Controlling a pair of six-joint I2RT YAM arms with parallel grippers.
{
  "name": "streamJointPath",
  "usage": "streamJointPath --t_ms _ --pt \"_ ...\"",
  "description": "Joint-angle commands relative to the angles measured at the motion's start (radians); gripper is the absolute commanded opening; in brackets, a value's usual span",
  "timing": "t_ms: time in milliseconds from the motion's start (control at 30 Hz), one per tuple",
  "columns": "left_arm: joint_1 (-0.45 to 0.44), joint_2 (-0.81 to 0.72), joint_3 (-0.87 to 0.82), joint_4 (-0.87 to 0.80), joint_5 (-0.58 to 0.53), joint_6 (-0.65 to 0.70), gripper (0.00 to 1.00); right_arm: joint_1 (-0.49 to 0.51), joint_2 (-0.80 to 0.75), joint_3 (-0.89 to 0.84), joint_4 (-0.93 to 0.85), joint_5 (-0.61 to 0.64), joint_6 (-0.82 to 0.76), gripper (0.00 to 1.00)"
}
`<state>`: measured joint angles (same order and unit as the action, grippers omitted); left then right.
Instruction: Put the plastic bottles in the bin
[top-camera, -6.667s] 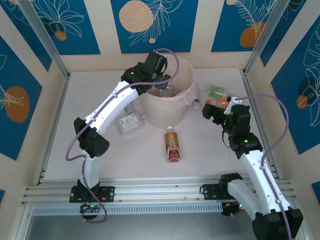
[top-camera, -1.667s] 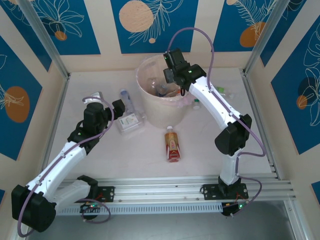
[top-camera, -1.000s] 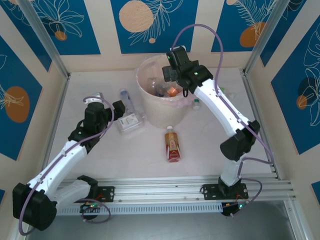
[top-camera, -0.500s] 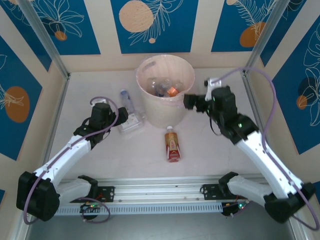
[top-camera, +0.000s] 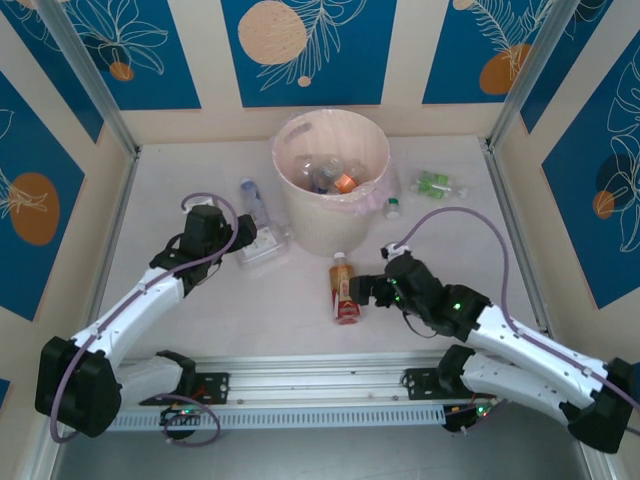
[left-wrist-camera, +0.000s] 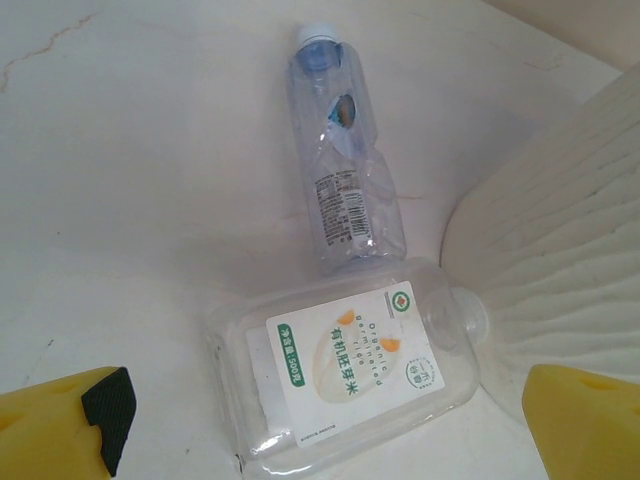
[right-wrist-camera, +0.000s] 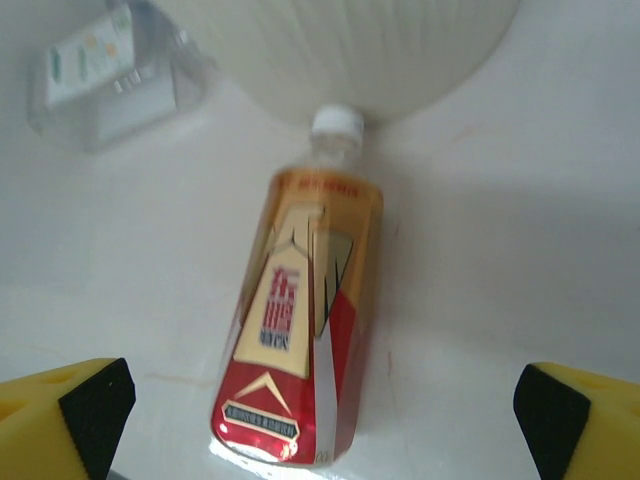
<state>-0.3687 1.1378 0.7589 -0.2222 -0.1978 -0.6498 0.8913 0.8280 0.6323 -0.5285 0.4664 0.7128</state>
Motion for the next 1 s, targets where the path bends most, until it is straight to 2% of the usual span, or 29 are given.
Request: streamJointPath --t_ms 0,200,367,633,733,867,967 --pt "0.016 0.014 0.017 0.023 0.014 -0.017 1.00 0.022 0.082 -0.014 0.077 0.024 0.108 1.00" --pt "0.017 0.017 0.015 0.020 0.013 -0.022 1.00 0.023 0.340 0.076 0.150 -0.094 0.090 1.00" --pt "0.019 0.013 0.010 0.010 0.009 -0.022 1.00 0.020 0.577 0.239 -0.026 -0.025 0.153 0.99" --pt "0.022 0.009 -0.001 0.008 0.002 -0.022 1.00 0.018 0.758 0.326 -0.054 -0.007 0.148 0.97" --pt "0.023 0.011 -0.001 0.008 0.000 -0.021 1.00 0.018 0.785 0.323 -0.045 0.009 0.139 0.91" --pt "0.023 0.013 -0.003 0.008 -0.002 -0.022 1.00 0.021 0.782 0.301 -0.005 -0.005 0.108 0.72" --pt "0.024 0.014 -0.003 0.009 0.000 -0.024 1.00 0.035 0.749 0.279 0.041 -0.018 0.070 0.63"
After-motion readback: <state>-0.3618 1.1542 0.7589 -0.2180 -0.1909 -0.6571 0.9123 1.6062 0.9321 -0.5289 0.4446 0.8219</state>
